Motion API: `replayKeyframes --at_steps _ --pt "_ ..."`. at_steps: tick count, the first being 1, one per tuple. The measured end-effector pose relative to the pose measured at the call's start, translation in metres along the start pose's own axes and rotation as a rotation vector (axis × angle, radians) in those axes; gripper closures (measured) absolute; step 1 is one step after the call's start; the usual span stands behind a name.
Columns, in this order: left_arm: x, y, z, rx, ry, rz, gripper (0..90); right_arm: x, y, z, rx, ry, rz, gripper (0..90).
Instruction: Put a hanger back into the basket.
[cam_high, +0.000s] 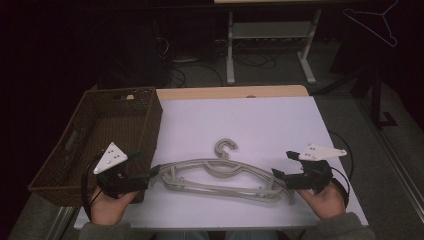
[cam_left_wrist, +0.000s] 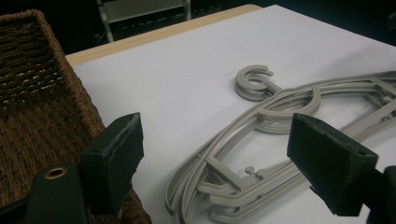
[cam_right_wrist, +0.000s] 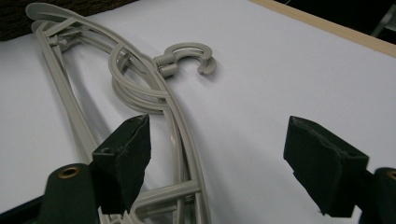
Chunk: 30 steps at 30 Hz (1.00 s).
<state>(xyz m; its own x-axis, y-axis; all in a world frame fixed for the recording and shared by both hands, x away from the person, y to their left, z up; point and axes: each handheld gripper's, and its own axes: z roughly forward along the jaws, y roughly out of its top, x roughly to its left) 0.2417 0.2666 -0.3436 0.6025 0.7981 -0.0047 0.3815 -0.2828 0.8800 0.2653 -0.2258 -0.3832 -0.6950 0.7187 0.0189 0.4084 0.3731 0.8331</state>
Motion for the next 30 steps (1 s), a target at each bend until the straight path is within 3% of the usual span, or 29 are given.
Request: replayKeyframes --at_steps 17,30 --pt "-0.0022 -0.0001 0.0005 -0.001 -0.019 0.005 17.8 -0.0015 0.0059 -0.0082 -0.001 -0.005 -0.007 22.0" --pt "-0.003 0.0006 0.0014 -0.001 -0.019 0.008 17.8 -0.0077 0.0084 -0.0056 0.031 0.017 -0.009 22.6"
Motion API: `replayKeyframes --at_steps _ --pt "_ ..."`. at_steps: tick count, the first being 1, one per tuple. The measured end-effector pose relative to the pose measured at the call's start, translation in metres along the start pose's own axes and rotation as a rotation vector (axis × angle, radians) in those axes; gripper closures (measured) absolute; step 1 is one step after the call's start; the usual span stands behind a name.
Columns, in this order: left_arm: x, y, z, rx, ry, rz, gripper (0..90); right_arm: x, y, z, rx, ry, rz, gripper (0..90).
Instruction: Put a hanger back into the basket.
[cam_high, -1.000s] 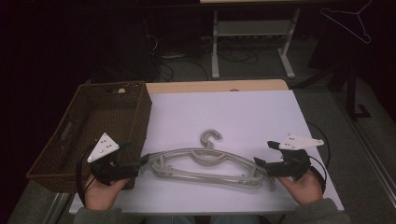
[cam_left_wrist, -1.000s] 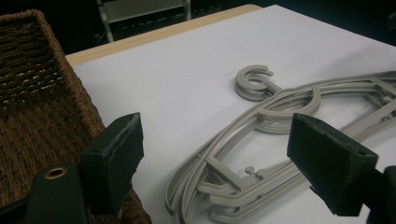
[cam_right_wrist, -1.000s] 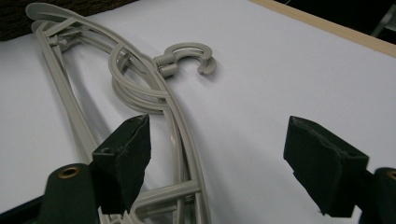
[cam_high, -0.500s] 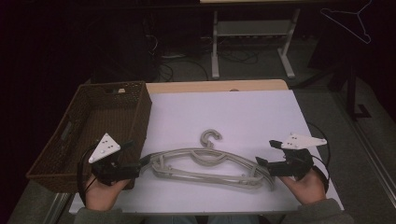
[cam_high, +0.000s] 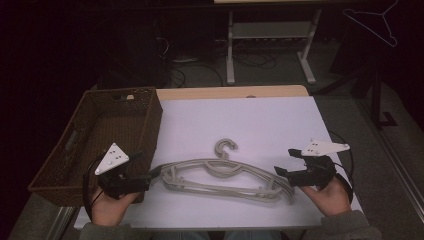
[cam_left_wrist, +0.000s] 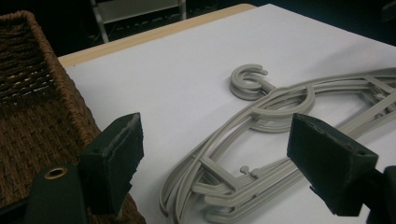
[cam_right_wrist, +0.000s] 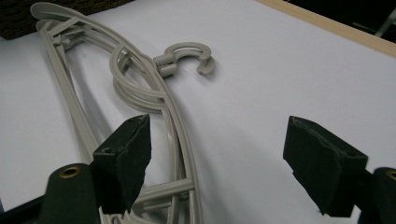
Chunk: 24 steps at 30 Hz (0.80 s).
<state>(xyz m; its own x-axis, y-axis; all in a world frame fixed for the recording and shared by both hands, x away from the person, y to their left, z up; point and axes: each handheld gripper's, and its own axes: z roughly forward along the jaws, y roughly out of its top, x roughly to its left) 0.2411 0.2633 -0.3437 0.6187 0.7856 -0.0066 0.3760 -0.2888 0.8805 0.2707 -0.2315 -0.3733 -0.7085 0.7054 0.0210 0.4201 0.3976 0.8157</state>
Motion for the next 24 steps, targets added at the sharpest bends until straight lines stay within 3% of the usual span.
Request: replayKeyframes --at_steps 24 --pt "-0.009 0.005 0.014 0.013 -0.045 0.028 19.4 -0.001 0.006 0.009 0.047 0.03 -0.026 25.8"
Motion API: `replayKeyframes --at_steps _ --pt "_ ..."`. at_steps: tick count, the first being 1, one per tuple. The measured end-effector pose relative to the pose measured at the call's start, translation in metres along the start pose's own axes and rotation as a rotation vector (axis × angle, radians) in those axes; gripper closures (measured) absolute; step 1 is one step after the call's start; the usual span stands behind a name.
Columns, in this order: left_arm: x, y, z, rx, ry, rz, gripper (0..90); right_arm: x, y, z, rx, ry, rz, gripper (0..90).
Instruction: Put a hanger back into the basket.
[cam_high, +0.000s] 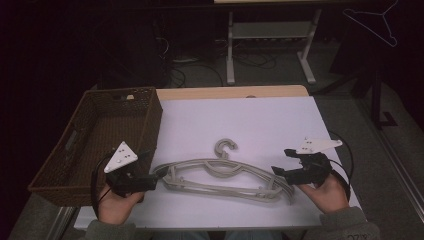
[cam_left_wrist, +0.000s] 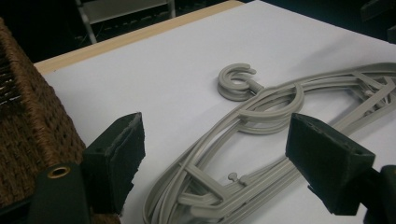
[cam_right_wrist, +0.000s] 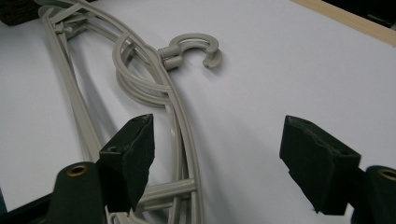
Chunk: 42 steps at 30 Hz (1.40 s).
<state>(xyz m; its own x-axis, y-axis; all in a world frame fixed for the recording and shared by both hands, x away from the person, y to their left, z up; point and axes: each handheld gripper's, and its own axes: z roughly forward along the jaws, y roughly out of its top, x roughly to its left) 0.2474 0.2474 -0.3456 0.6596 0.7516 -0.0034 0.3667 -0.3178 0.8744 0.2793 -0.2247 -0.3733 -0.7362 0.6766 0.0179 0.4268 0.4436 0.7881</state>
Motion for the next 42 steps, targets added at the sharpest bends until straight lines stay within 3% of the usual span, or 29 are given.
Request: replayKeyframes --at_steps 4,7,12,14,16,18,28,33,42 --pt "-0.003 0.004 0.009 0.016 -0.022 0.014 21.7 -0.002 0.006 0.003 0.017 0.0 -0.015 26.4" --pt "-0.008 0.01 0.018 0.055 -0.025 0.038 23.9 -0.005 0.013 0.007 0.03 0.009 -0.028 27.2" --pt "-0.028 0.022 0.032 0.065 -0.058 0.1 26.2 -0.01 0.022 0.019 0.068 0.048 -0.034 27.4" --pt "-0.033 0.026 0.042 0.063 -0.074 0.101 26.2 -0.013 0.024 0.023 0.081 0.062 -0.032 27.4" --pt "-0.036 0.027 0.053 0.082 -0.09 0.091 26.2 -0.015 0.025 0.026 0.089 0.076 -0.03 27.9" --pt "-0.038 0.028 0.064 0.118 -0.096 0.108 26.2 -0.016 0.026 0.029 0.098 0.085 -0.031 28.5" --pt "-0.036 0.025 0.117 0.203 -0.121 0.099 32.5 -0.022 0.025 0.043 0.144 0.122 -0.029 30.6" --pt "-0.027 0.02 0.126 0.211 -0.15 0.033 34.6 -0.02 0.024 0.049 0.166 0.132 -0.04 31.4" --pt "-0.02 0.017 0.131 0.221 -0.153 0.02 35.6 -0.017 0.023 0.055 0.193 0.139 -0.045 32.7"
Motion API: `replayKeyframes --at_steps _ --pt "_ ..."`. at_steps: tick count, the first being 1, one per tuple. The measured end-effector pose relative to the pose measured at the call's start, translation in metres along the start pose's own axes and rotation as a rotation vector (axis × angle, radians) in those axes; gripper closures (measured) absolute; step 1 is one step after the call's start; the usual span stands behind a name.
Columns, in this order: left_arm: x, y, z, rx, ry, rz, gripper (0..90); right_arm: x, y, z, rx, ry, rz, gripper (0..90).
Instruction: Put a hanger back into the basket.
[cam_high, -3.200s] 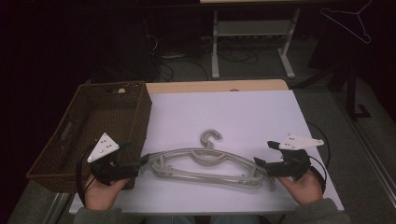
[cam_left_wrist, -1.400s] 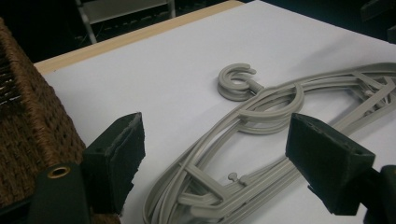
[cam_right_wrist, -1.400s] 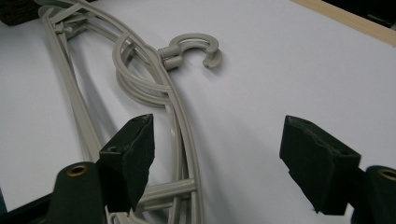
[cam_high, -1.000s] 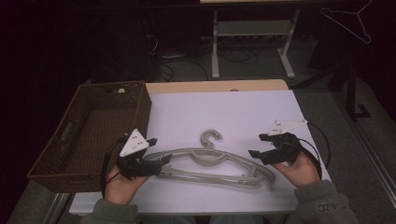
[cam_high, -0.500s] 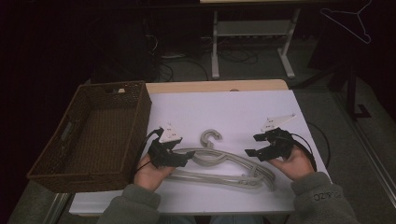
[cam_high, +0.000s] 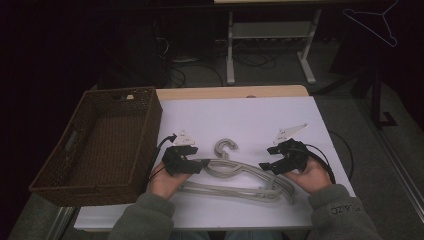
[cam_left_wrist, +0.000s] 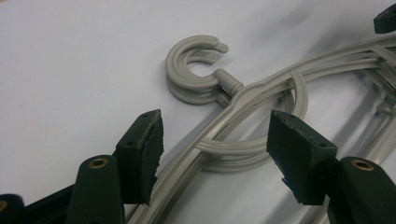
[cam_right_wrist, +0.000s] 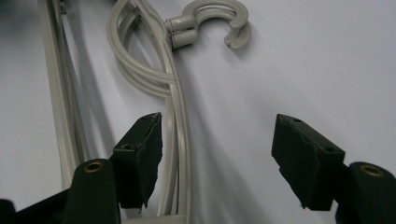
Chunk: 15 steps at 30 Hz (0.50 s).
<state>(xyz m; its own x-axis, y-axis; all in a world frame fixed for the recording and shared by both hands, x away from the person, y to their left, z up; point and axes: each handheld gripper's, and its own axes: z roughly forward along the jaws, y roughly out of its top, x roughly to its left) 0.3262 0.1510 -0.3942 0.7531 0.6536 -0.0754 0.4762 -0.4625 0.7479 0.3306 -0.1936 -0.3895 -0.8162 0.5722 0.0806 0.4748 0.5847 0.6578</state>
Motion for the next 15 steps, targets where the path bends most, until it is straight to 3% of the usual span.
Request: replayKeyframes --at_steps 8,15 --pt "0.005 -0.004 0.002 0.006 -0.014 -0.03 37.0 0.0 -0.005 0.007 0.013 0.012 0.005 34.5" --pt "0.008 -0.006 0.004 0.015 -0.033 -0.056 36.9 -0.002 -0.009 0.011 0.019 0.042 0.043 36.7"
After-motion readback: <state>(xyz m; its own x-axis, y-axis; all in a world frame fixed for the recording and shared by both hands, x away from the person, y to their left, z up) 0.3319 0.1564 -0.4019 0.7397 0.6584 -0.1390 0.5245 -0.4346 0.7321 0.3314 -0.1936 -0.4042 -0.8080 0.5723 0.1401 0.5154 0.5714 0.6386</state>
